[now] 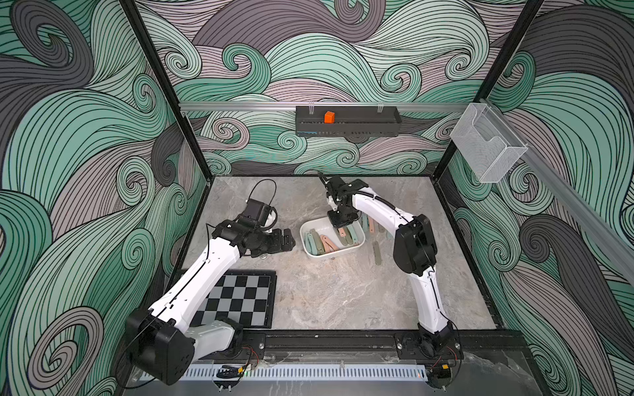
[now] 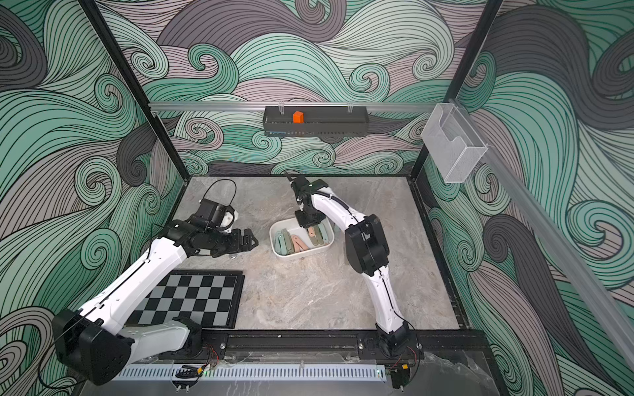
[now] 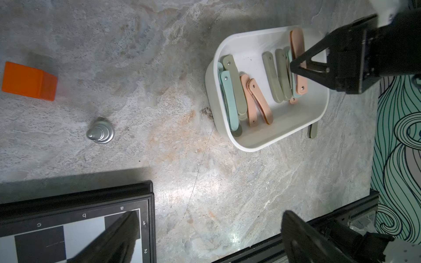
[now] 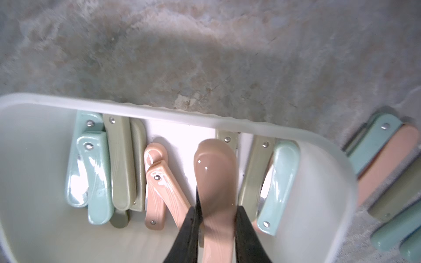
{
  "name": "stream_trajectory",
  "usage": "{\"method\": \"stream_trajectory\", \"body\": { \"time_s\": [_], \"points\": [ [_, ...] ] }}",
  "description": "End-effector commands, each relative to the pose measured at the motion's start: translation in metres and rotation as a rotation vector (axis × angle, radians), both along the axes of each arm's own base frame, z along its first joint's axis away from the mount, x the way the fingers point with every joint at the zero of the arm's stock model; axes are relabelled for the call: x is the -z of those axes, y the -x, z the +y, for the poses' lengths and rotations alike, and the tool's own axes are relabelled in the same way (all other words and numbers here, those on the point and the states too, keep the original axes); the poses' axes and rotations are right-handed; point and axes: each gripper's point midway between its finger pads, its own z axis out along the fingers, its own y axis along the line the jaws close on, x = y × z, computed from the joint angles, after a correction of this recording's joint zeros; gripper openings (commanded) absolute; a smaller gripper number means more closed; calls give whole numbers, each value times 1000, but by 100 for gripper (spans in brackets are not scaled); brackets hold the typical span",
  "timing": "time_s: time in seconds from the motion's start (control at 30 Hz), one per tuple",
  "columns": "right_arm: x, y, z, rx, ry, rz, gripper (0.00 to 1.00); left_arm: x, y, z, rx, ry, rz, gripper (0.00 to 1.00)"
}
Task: Take the fruit knife out of the storage box
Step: Pick up the fruit knife from the storage box, then place the fruit knife at the center of the board.
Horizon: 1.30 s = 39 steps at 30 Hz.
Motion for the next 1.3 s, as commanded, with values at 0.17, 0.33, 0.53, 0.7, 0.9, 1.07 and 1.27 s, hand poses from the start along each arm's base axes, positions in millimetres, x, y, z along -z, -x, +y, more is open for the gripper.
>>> {"method": "stream_trajectory", "body": {
  "time_s": [0.17,0.33,0.53,0.7,0.9,1.07,1.27],
  "points": [
    [-29,8,-51,116,-24,-2,12,-21,-15,-42,92,-1,-71,99],
    [-28,19,-88,186,-27,3,13,-22,-17,-73,156,-3,-76,99],
    [-8,45,-130,244,-1,33,13,-17,-21,-108,220,-11,-82,99],
    [15,68,-156,283,13,68,14,-12,-18,-136,278,-19,-92,99],
    [48,84,-168,317,23,136,14,-9,-8,-172,353,-14,-149,99],
    [67,86,-170,321,44,179,15,-10,2,-191,404,-8,-173,99],
    [75,84,-174,324,62,198,21,-10,5,-191,436,-29,-175,99]
  ]
}}
